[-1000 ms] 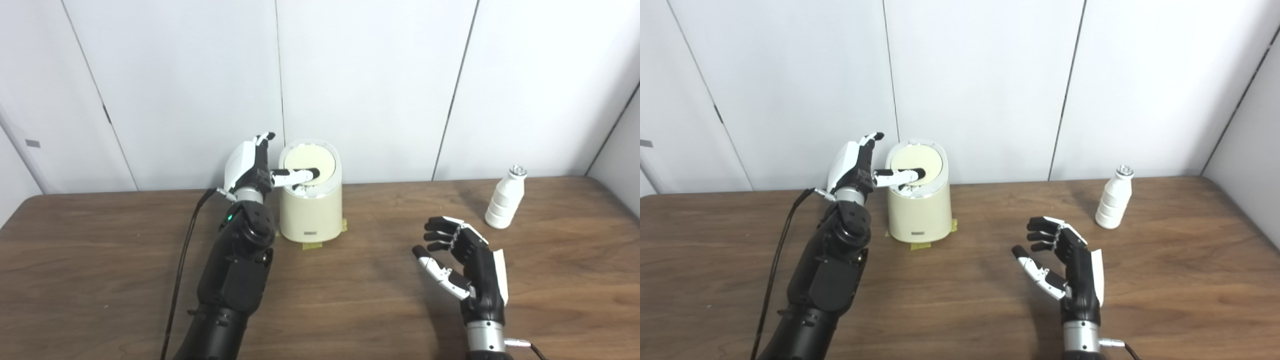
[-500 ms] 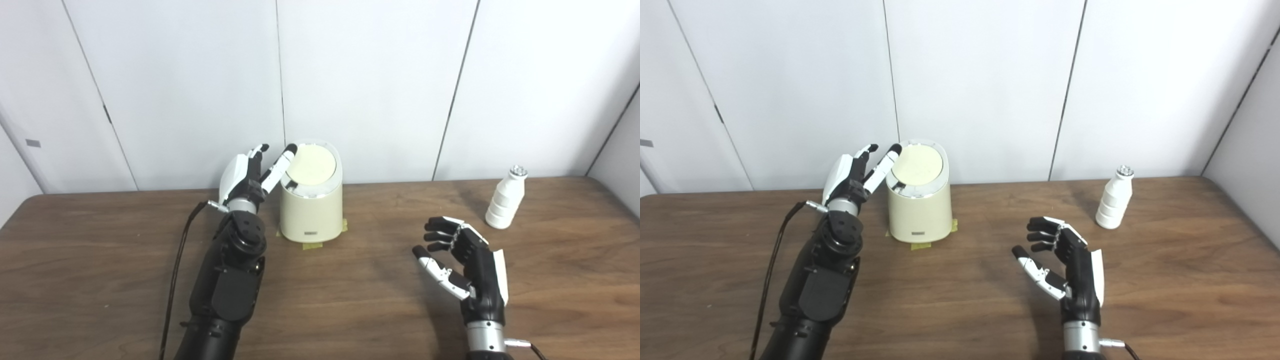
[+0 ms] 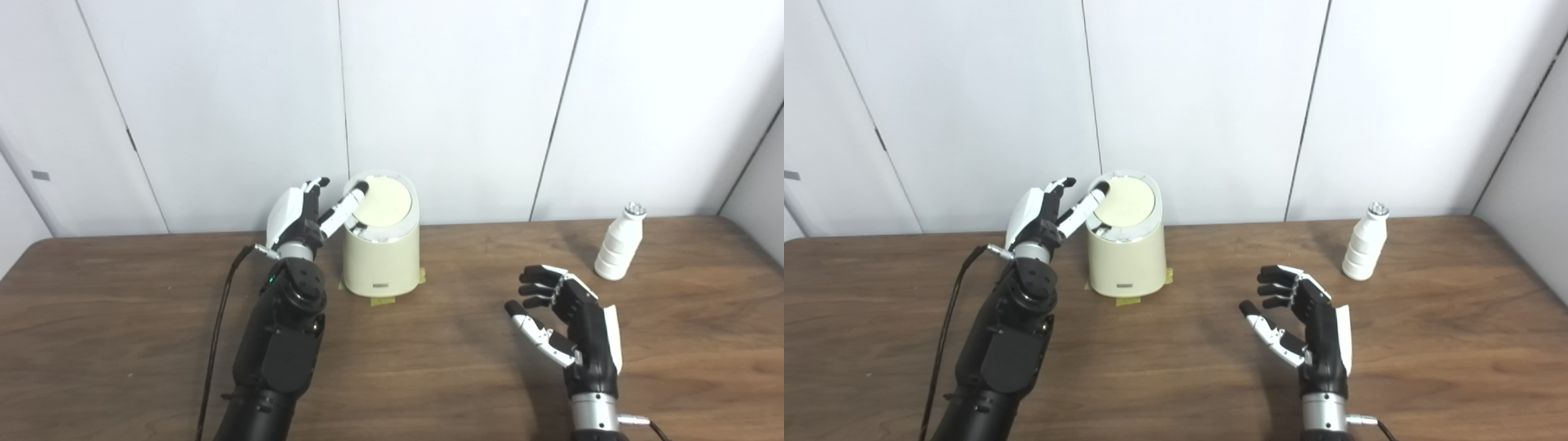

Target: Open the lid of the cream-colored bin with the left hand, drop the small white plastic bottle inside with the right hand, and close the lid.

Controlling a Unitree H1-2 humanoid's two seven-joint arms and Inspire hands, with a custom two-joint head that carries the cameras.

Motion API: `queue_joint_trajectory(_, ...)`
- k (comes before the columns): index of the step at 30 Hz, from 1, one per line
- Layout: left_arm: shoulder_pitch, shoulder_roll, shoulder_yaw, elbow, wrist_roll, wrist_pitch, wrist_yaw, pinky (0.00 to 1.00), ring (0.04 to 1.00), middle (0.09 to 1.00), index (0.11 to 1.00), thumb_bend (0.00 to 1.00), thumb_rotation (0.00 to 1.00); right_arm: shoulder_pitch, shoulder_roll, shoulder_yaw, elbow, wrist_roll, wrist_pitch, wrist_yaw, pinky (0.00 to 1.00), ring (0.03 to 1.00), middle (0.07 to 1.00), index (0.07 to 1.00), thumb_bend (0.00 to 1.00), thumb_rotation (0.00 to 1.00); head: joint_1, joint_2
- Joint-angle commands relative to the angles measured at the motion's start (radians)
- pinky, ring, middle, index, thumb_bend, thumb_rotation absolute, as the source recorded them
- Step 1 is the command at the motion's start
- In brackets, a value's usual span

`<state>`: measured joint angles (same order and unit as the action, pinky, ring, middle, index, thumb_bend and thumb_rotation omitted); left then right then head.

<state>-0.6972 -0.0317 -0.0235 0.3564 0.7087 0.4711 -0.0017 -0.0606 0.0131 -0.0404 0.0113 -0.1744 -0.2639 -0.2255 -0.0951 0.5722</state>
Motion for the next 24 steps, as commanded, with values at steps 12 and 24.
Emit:
queue_joint_trajectory(12, -0.085, 0.011, -0.046, 0.026, 0.042, -0.002, 0.016, 1.00, 0.998, 1.000, 0.943, 0.90, 0.26, 0.009, 0.010, 0.010, 0.024, -0.033, -0.020, -0.009, 0.49, 0.579, 0.613, 0.601, 0.34, 0.11, -0.006, 0.002)
queue_joint_trajectory(24, -0.088, 0.083, -0.217, 0.064, 0.326, -0.001, -0.005, 1.00, 1.000, 0.970, 0.944, 0.93, 0.00, 0.009, 0.011, 0.009, 0.018, -0.023, -0.008, -0.005, 0.50, 0.589, 0.619, 0.604, 0.35, 0.15, -0.005, 0.004)
